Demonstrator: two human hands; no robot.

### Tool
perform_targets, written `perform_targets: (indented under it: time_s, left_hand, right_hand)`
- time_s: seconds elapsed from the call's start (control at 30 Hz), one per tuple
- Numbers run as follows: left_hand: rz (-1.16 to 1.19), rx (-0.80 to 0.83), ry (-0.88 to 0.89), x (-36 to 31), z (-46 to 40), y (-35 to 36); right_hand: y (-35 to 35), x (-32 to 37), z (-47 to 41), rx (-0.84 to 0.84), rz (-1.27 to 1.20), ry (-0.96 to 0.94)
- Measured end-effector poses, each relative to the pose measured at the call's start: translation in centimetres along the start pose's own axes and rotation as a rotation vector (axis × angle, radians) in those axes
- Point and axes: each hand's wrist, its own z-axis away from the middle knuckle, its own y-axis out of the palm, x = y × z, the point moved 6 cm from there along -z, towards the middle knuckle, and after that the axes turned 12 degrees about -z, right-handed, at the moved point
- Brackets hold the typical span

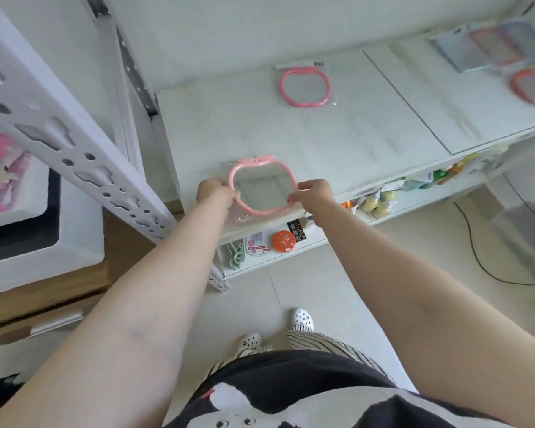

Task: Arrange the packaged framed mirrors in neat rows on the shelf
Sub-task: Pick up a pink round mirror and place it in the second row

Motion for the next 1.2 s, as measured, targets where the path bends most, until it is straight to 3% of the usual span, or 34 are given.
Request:
perform_targets:
  time_s: [0.17,0.37,0.8,1.0,1.2]
  left_hand:
    - [0.13,0.272,0.12,-2.2,3.0,5.7]
    - [0.069,0.454,0.178,-4.9,7.9,13.2]
    - [-0.091,0.532,0.261,-10.9,17.3,28.3]
    - [-0.098,0.543,0.304,-14.1,21.6,37.8]
    - [0.051,0.598,0.184,-17.5,23.5,43.7]
  right_hand:
    - [-6.1,-3.3,3.7,-0.201,-0.236,0.039]
    - [-13.1,-7.5,6.8,-0.38,-0.437,0.11]
    - [-29.0,-15.0,6.9,-0.563,-0.589,0.152]
    - [-39.8,-17.9,4.5,-0.572,-0.549,0.137]
    - [-47.6,-18.6,3.1,-0.467,-0.671,0.099]
